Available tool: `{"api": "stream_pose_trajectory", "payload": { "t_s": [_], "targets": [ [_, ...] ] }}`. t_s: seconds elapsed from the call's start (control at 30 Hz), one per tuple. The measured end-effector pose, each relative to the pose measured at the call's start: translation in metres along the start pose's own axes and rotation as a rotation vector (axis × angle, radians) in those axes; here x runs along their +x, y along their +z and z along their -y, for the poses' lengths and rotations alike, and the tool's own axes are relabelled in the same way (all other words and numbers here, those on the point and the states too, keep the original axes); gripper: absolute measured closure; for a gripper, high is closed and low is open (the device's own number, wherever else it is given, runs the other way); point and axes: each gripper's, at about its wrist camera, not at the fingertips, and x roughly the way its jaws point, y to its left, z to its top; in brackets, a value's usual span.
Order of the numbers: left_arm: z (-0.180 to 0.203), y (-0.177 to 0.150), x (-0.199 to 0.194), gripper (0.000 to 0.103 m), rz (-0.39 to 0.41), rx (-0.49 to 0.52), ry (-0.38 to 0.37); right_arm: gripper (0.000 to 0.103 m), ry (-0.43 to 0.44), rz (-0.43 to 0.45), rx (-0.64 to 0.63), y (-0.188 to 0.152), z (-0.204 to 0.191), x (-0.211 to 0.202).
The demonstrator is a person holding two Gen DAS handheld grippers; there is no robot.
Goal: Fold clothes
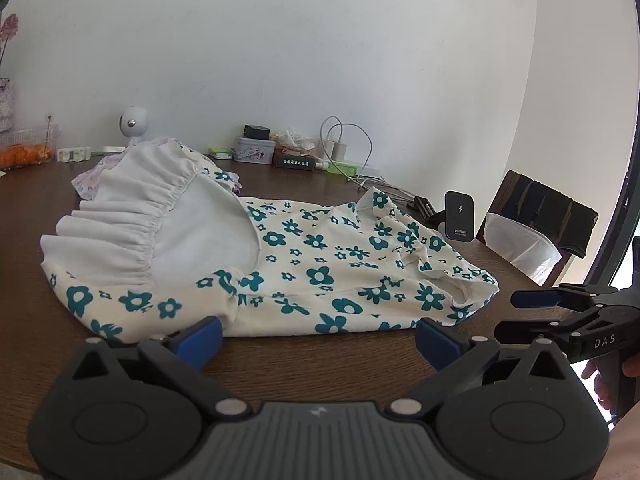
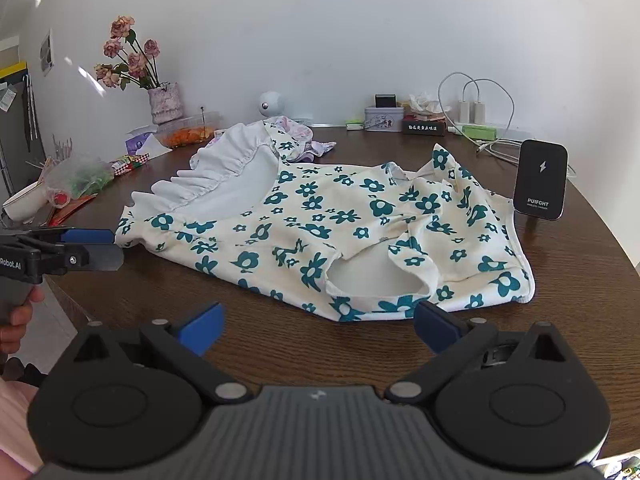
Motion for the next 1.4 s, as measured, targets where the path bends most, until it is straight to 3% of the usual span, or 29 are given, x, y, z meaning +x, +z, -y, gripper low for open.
{"api": "stream_pose_trajectory", "payload": {
  "t_s": [0.2,0.33,0.43,0.53,0.77,0.93,1.1,1.2,1.27,1.33,1.4],
  "targets": [
    [-0.016,0.005,-0.012,0.000,0.001,0.083,0.106,0.000,-0.058,0.019,-0.065,0.003,0.007,-0.009],
    [-0.025,0.014,-0.014,0.000,-0.053,0.271,0.186,0.000,-0.133,-0.031,-0.226,0.013,0.013,-0.008],
    [-0.030,0.019,-0.010,0.003,-0.111,0.421,0.226,0.000,-0.145,-0.122,-0.369,0.018,0.021,0.003],
    [-0.035,0.027,0.000,0.015,-0.172,0.528,0.233,0.000,-0.147,-0.210,-0.501,0.022,0.026,0.015],
    [-0.031,0.037,0.028,0.018,-0.314,0.752,0.181,0.003,-0.047,-0.360,-0.704,0.033,0.028,0.050],
    [-0.027,0.047,0.049,0.026,-0.379,0.836,0.164,0.021,0.056,-0.418,-0.734,0.049,0.023,0.071],
    [-0.033,0.050,0.064,0.043,-0.433,0.838,0.150,0.028,0.115,-0.450,-0.715,0.058,0.026,0.082],
    [-0.036,0.050,0.066,0.053,-0.444,0.839,0.130,0.049,0.139,-0.469,-0.716,0.061,0.027,0.083],
    [-0.036,0.051,0.066,0.055,-0.439,0.846,0.129,0.055,0.135,-0.467,-0.750,0.059,0.023,0.082],
    [-0.037,0.051,0.066,0.057,-0.433,0.853,0.131,0.078,0.130,-0.465,-0.773,0.058,0.020,0.082],
    [-0.037,0.051,0.064,0.066,-0.423,0.853,0.127,0.082,0.115,-0.448,-0.798,0.053,0.016,0.080]
  ]
}}
